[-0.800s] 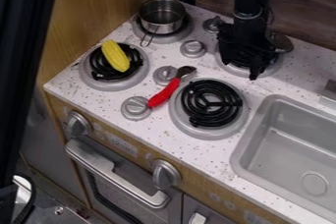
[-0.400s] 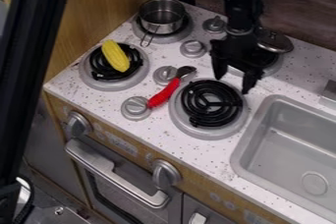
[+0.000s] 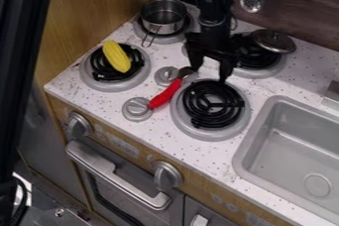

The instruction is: Move the red spoon to the right burner

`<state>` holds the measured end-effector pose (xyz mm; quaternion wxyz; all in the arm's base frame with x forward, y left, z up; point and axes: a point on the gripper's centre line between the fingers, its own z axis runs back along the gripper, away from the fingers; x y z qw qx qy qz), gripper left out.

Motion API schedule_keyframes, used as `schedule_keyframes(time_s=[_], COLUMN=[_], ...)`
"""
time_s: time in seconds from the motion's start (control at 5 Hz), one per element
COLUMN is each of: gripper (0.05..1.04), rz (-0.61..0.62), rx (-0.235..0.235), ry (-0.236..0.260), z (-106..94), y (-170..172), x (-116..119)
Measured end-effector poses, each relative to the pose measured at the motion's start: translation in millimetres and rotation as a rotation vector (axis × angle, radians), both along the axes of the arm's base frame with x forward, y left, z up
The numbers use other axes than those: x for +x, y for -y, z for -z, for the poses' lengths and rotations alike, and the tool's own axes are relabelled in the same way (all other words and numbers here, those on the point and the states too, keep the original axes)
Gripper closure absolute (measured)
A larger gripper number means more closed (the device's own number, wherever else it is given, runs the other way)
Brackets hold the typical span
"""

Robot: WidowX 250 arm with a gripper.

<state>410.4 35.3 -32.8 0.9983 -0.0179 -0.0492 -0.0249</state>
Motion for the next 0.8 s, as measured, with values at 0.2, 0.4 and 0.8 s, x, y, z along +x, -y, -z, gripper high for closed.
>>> schedule_keyframes(time_s=[0.2, 0.4, 0.8], gripper=[0.085, 0.085, 0.085], rz=[-0.074, -0.144, -0.212], rx=[0.004, 0.0, -0.001], ry=[-0.012, -0.051, -0.141], z=[3.3, 10.9, 23.0], y=[-30.3, -49.5, -68.1], x=[-7.8, -24.0, -54.1])
